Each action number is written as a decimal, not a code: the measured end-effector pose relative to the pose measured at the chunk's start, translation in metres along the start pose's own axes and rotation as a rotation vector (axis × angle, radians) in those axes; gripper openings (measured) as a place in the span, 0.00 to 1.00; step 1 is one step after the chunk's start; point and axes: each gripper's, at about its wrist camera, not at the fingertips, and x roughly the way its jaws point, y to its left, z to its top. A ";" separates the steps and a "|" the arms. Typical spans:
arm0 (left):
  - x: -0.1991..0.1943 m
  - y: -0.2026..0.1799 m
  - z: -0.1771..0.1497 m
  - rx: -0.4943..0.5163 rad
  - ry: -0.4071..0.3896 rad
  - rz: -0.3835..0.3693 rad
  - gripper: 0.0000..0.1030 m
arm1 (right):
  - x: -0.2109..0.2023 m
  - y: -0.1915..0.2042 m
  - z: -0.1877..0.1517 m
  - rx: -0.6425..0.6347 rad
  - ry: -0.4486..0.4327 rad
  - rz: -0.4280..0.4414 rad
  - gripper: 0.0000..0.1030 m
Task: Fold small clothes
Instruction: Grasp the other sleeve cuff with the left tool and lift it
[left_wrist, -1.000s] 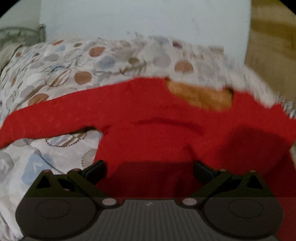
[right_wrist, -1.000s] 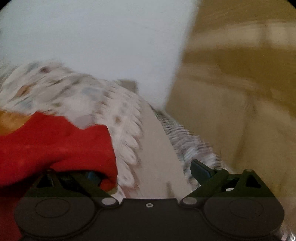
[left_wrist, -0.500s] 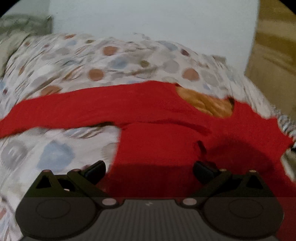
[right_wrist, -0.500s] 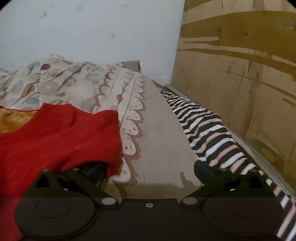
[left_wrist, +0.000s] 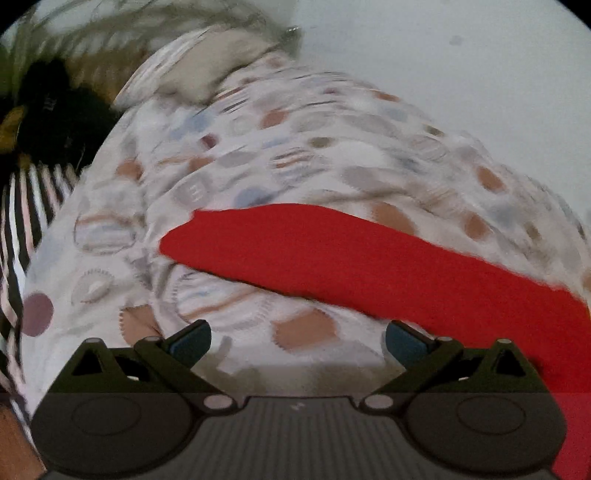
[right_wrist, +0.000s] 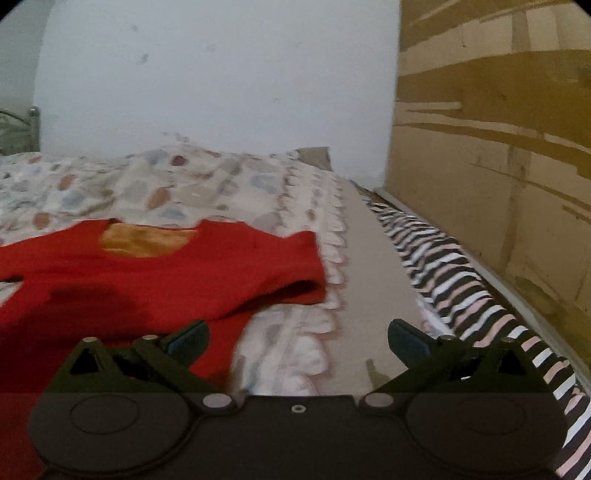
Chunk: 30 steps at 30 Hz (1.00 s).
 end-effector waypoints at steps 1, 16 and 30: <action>0.008 0.010 0.006 -0.042 0.008 -0.010 1.00 | -0.005 0.007 -0.001 0.001 -0.001 0.012 0.99; 0.079 0.104 0.027 -0.545 -0.042 -0.062 0.97 | -0.020 0.072 0.003 -0.006 0.004 0.113 0.99; 0.080 0.105 0.039 -0.550 -0.160 0.109 0.06 | -0.019 0.075 -0.002 -0.015 -0.013 0.071 0.99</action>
